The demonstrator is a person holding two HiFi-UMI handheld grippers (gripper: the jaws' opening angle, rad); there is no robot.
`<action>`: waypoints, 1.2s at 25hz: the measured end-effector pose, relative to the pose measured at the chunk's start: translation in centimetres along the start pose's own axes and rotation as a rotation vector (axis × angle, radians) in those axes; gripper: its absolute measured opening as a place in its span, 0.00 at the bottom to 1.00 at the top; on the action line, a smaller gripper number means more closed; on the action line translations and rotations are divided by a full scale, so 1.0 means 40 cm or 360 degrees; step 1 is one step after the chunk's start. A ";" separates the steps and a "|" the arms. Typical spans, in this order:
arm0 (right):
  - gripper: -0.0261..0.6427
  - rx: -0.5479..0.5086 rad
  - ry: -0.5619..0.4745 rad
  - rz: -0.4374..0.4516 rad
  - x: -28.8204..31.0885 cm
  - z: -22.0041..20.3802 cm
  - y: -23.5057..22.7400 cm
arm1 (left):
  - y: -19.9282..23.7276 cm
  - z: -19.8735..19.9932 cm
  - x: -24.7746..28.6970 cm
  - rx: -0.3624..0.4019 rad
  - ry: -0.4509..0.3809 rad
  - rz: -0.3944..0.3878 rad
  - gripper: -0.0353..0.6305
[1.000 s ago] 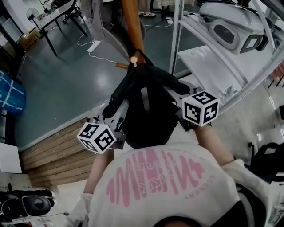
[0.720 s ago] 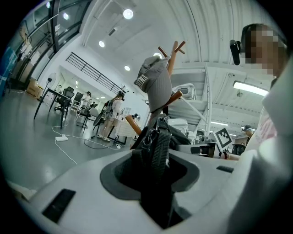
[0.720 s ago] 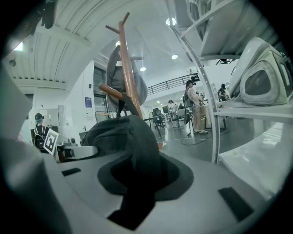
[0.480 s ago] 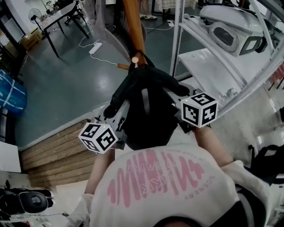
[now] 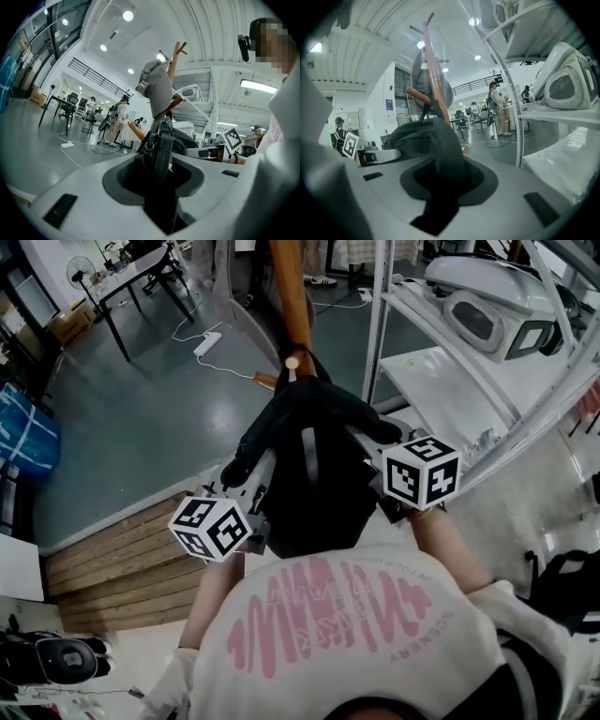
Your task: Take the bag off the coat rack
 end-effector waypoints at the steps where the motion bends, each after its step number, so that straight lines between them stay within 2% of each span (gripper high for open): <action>1: 0.19 -0.0002 0.0001 0.0000 -0.003 0.001 0.002 | -0.002 0.001 -0.002 0.0001 -0.0002 0.0001 0.24; 16: 0.18 -0.0047 -0.0035 -0.0003 -0.053 0.008 0.044 | -0.034 0.011 -0.048 0.0049 -0.0055 -0.0012 0.24; 30: 0.17 -0.0060 -0.0051 -0.0027 -0.092 -0.001 0.106 | -0.045 0.016 -0.103 0.0103 -0.0066 -0.0076 0.23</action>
Point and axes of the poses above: the fingertips, and each gripper's own axes: x forward along the fingers, y to its left, z out of its top, the point moved 10 cm from there along -x, backward along the fingers, and after that the axes turned 12 degrees about y, right-handed, at the moved point
